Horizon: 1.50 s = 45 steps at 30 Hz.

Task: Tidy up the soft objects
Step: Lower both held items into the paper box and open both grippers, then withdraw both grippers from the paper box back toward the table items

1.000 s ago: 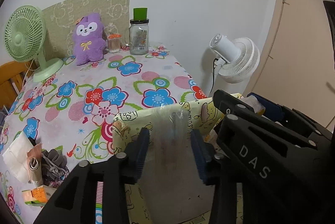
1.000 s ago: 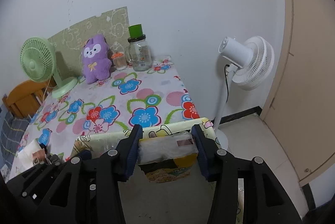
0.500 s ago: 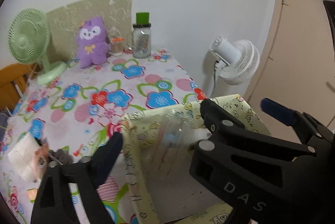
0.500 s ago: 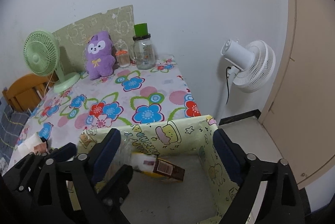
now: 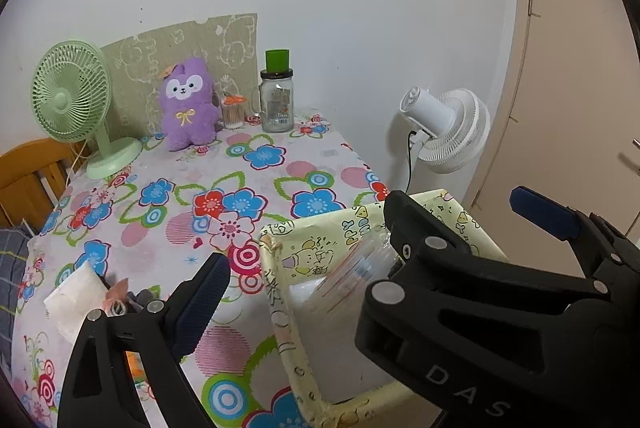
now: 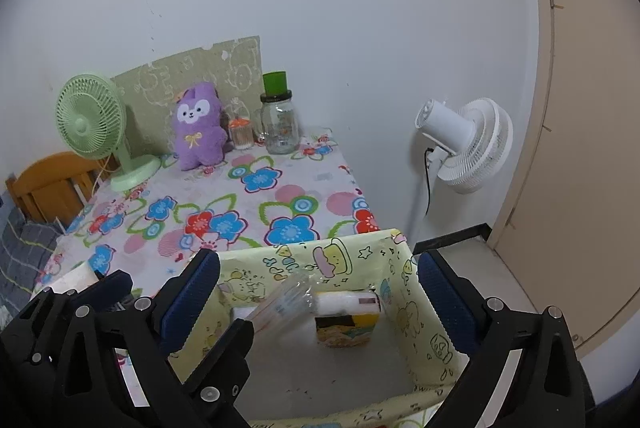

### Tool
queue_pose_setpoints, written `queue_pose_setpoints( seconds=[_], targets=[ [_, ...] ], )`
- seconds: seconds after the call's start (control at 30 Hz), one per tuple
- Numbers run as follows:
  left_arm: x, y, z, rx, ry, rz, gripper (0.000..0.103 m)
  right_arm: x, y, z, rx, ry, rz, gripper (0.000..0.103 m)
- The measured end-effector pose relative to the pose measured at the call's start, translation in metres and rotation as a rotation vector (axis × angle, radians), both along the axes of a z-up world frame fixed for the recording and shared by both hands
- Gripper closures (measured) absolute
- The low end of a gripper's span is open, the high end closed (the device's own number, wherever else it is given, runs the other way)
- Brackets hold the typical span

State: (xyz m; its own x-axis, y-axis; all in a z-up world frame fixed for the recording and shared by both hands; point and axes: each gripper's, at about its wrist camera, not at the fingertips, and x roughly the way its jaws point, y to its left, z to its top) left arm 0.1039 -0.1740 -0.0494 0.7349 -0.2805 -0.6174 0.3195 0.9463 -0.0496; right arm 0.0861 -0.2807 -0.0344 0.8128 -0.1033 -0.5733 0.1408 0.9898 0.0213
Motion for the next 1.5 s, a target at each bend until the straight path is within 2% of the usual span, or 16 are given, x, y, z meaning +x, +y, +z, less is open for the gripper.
queue_pose_setpoints(
  seconds=[0.87,1.5],
  targets=[
    [-0.052,0.065,0.031,0.004,-0.099,0.037,0.007,-0.051,0.067,0.032,-0.001,-0.073,0.050,0.002],
    [-0.073,0.123,0.035,0.012,-0.148,0.068,0.007,-0.066,0.131,0.034,-0.035,-0.084,0.095,0.002]
  ],
)
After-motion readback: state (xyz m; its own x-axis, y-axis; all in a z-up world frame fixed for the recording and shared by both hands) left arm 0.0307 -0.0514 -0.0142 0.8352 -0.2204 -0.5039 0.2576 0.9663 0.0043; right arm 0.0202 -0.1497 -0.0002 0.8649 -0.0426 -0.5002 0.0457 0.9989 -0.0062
